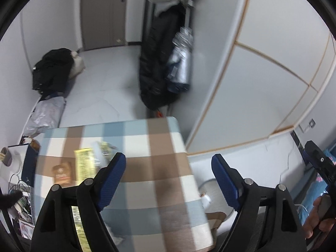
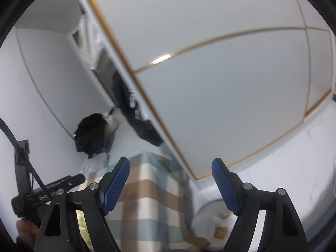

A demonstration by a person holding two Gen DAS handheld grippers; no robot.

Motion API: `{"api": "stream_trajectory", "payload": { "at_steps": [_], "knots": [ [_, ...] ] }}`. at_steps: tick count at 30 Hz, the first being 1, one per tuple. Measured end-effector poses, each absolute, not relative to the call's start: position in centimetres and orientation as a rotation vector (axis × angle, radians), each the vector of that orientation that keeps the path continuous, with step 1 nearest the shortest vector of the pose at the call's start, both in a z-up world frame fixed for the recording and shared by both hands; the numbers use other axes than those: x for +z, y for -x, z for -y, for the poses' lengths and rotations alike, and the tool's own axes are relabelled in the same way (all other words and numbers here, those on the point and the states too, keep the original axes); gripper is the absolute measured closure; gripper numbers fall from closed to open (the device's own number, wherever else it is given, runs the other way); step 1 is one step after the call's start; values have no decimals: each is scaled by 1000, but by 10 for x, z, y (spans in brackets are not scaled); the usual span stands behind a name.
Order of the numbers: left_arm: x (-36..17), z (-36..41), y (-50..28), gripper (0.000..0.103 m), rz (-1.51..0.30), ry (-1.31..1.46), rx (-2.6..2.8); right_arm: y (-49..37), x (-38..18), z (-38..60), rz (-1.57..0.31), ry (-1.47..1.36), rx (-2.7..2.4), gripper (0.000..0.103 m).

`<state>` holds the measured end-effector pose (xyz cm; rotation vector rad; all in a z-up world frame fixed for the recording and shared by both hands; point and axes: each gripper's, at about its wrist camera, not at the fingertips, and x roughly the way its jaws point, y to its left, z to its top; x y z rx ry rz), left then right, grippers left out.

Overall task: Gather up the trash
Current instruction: 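Move both open tools back toward the table, then grasp the large yellow printed snack bag with the right tool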

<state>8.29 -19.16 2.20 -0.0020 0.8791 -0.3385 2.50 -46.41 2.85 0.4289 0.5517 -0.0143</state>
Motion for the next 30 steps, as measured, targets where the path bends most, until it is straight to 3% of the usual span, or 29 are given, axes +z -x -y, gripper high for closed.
{"api": "stream_trajectory", "payload": {
  "at_steps": [11, 30],
  "knots": [
    [36, 88, -63, 21, -759, 93, -246, -38, 41, 360, -549, -337, 120, 15],
    [-13, -31, -61, 22, -772, 204, -91, -68, -30, 214, -700, -171, 271, 16]
  ]
}}
